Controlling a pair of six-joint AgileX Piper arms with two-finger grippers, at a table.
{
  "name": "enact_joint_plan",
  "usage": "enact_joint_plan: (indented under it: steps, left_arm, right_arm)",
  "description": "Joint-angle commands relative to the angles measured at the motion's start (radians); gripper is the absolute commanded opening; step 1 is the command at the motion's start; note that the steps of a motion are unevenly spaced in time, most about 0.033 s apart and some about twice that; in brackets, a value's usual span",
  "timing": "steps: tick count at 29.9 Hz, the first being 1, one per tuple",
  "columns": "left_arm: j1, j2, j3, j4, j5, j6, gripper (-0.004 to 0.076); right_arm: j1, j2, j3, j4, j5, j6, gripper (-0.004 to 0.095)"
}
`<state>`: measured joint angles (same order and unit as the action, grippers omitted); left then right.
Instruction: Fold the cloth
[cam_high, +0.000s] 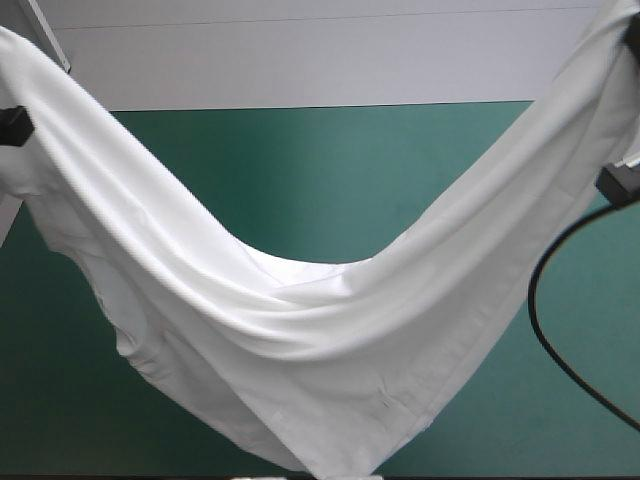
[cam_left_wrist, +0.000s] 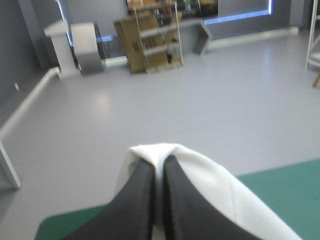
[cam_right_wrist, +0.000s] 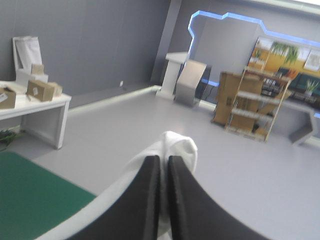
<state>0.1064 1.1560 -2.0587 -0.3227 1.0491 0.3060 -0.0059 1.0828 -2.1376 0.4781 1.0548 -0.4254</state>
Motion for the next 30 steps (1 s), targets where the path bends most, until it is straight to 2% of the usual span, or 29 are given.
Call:
enact_joint_plan:
  steps: [1, 5, 9, 13, 22, 26, 28, 30]
  left_arm:
    - [-0.005, 0.065, 0.11, -0.058, -0.111, 0.028, 0.0019]
    - [-0.005, 0.149, 0.24, -0.129, -0.214, 0.1, 0.0019]
    - [-0.06, 0.265, 0.294, -0.147, -0.338, 0.155, 0.0019]
    - [-0.16, 0.422, 0.294, -0.078, -0.468, 0.158, 0.0019]
    - [-0.194, 0.678, 0.294, -0.043, -0.608, 0.151, 0.0019]
    - [-0.194, 0.74, 0.294, -0.043, -0.627, 0.156, 0.0019]
    - [-0.194, 0.766, 0.294, -0.043, -0.632, 0.156, 0.0023]
    - [-0.194, 0.781, 0.294, -0.05, -0.64, 0.156, 0.0068]
  right_arm:
    - [-0.003, 0.04, 0.146, 0.036, -0.068, 0.004, -0.0017]
    - [-0.003, 0.072, 0.396, 0.1, -0.173, -0.047, -0.0017]
    - [-0.003, 0.135, 0.634, 0.12, -0.405, -0.124, -0.0017]
    - [-0.005, 0.259, 0.672, 0.12, -0.55, -0.176, -0.0017]
    - [-0.011, 0.614, 0.553, 0.112, -0.625, -0.206, -0.0017]
    - [-0.046, 0.708, 0.49, 0.112, -0.654, -0.197, -0.0013]
    - [-0.068, 0.736, 0.46, 0.118, -0.652, -0.194, 0.0019]
    - [-0.084, 0.753, 0.437, 0.122, -0.648, -0.188, 0.0098]
